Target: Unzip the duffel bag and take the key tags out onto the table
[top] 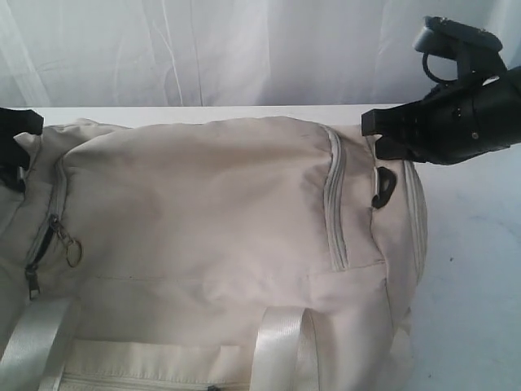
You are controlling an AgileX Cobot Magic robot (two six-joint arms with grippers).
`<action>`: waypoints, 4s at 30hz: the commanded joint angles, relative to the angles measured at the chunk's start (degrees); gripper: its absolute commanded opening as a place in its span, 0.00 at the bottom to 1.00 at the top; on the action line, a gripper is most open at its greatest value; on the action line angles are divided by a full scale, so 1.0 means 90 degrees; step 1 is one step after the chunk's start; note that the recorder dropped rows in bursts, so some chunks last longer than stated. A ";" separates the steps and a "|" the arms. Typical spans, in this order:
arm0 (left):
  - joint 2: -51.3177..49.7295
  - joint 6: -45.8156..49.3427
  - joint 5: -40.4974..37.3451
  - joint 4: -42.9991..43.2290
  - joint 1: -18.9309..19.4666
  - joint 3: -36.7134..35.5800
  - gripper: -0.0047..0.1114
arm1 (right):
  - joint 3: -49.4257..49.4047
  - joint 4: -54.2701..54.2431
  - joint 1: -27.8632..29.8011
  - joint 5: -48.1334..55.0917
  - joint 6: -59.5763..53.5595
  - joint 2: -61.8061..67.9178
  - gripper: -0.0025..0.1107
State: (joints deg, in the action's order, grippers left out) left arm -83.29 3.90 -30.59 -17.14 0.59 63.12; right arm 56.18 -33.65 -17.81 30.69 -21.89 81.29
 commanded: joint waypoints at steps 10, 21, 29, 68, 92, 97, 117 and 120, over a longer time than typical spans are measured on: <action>0.0590 0.0106 -0.0391 0.0313 0.0050 0.0020 0.04 | 0.0039 0.0604 0.0842 0.0309 0.0336 -0.0115 0.02; 0.1207 -0.0337 -0.0673 0.1398 0.0050 0.0020 0.04 | 0.0039 0.0591 0.0850 0.1191 0.0024 0.0265 0.03; 0.1474 -0.0474 -0.0797 0.1697 0.0050 0.0020 0.04 | 0.0039 0.0530 0.0850 0.1340 0.0024 0.0365 0.47; 0.3215 -0.0433 -0.1861 0.1585 0.0050 0.0028 0.69 | 0.0039 -0.2792 0.0030 0.3616 -0.2097 -0.2832 0.68; 0.4491 -0.0382 -0.1694 0.0452 0.0050 -0.2559 0.69 | 0.0039 -0.3330 -0.4309 -0.1133 -0.3039 0.0625 0.58; 0.4491 -0.0382 -0.1078 0.0436 0.0050 -0.2823 0.69 | 0.0161 -0.3329 -0.4846 -0.1877 -0.3252 0.1100 0.58; 0.4504 -0.0216 -0.0707 0.0615 0.0050 -0.3410 0.04 | 0.1255 -0.3285 -0.5898 -0.2999 -0.3589 0.2586 0.58; 0.4504 -0.0216 -0.0696 0.0613 0.0050 -0.3410 0.04 | 0.1255 -0.3285 -0.5898 -0.2999 -0.3589 0.2710 0.54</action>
State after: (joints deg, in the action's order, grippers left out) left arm -43.07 1.55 -36.00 -11.99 0.77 33.01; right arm 67.20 -63.15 -70.81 4.06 -53.53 104.98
